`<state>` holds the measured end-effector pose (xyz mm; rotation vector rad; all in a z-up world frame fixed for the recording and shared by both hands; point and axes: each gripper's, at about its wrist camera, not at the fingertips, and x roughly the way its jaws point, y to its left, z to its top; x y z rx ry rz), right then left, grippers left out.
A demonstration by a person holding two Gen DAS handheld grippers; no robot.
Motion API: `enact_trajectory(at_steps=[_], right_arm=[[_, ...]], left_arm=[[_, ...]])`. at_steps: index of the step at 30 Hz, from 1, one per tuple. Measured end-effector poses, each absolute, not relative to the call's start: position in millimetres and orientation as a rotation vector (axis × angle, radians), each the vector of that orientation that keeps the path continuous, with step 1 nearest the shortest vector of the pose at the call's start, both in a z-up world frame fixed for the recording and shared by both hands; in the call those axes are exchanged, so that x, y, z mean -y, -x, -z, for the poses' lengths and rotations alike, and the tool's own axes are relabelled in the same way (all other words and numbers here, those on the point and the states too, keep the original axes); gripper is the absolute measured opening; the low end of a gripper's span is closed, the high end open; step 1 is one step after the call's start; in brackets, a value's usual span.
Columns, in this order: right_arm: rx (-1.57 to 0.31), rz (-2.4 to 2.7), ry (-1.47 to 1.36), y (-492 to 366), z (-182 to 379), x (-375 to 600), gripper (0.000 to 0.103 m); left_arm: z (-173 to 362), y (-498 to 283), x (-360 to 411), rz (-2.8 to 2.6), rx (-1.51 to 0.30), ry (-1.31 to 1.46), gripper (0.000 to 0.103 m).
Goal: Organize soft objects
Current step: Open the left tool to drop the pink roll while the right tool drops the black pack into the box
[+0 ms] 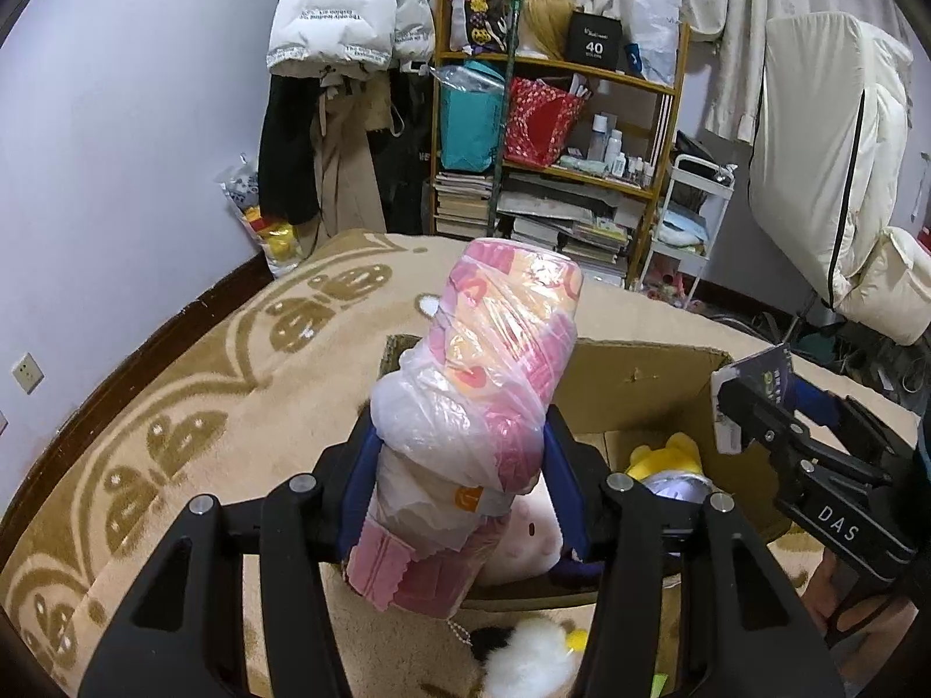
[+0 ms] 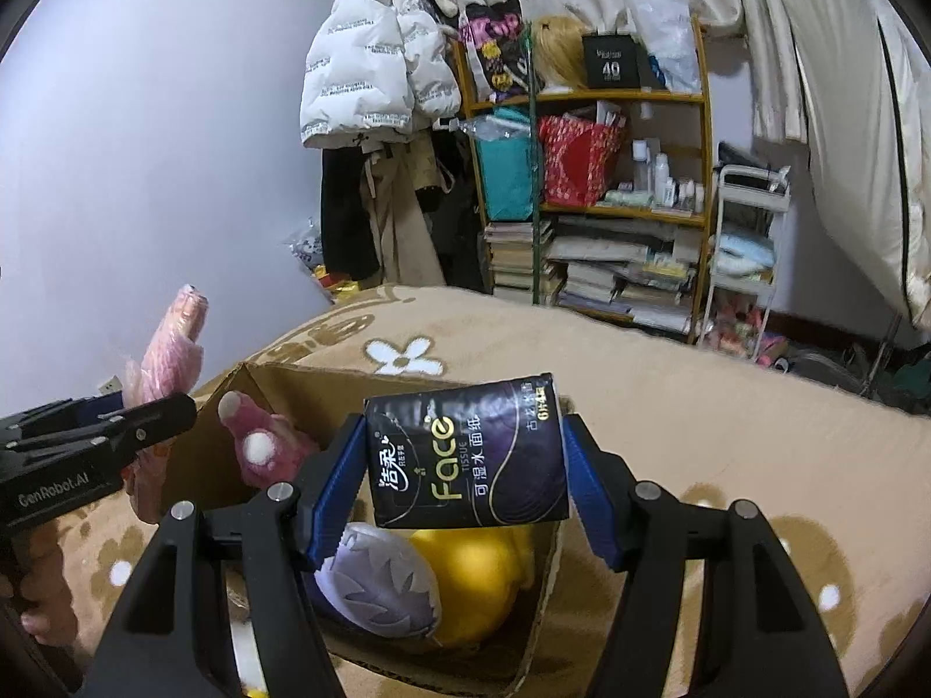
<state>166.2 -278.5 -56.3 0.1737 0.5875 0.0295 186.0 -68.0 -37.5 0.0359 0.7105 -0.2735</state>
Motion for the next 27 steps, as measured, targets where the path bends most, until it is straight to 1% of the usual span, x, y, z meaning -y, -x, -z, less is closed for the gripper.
enact_trajectory(at_steps=[7,8,9,11,13,15,18,19,20,21,24,25,26,27], right_arm=[[-0.615,-0.045,-0.173,-170,63,271,0.071],[-0.615,-0.045,-0.173,-170,63,271,0.071],[-0.615,-0.045,-0.173,-170,63,271,0.072],[-0.614,-0.046,-0.174,-170,63,271,0.081],[-0.616,-0.043,-0.172,-171,63,270,0.082],[-0.622,-0.039,-0.174,-171,64,269,0.082],[-0.625,-0.04,-0.181,-168,61,268,0.082],[-0.623,-0.04,-0.181,-166,60,268,0.085],[-0.62,-0.035,-0.182,-162,58,268,0.091],[-0.616,-0.032,-0.183,-159,56,268,0.093],[-0.611,-0.032,-0.186,-149,49,265,0.095],[-0.614,-0.031,-0.185,-146,48,264,0.096],[-0.617,-0.029,-0.186,-143,46,262,0.101],[-0.618,-0.028,-0.187,-139,45,261,0.103]], left_arm=[[43,-189,68,0.255,-0.738,-0.049,0.057],[44,-189,68,0.254,-0.741,-0.051,0.059],[44,-188,68,0.253,-0.744,-0.055,0.063],[44,-187,69,0.242,-0.74,-0.066,0.066],[43,-185,69,0.237,-0.742,-0.08,0.067],[43,-184,69,0.232,-0.749,-0.092,0.07],[41,-179,68,0.221,-0.754,-0.121,0.071],[40,-177,67,0.217,-0.755,-0.13,0.072],[39,-175,66,0.215,-0.757,-0.134,0.076],[38,-173,64,0.214,-0.763,-0.137,0.08],[36,-167,61,0.215,-0.771,-0.135,0.081],[35,-165,60,0.219,-0.78,-0.135,0.081],[34,-163,59,0.22,-0.784,-0.135,0.082],[33,-160,58,0.218,-0.79,-0.133,0.083]])
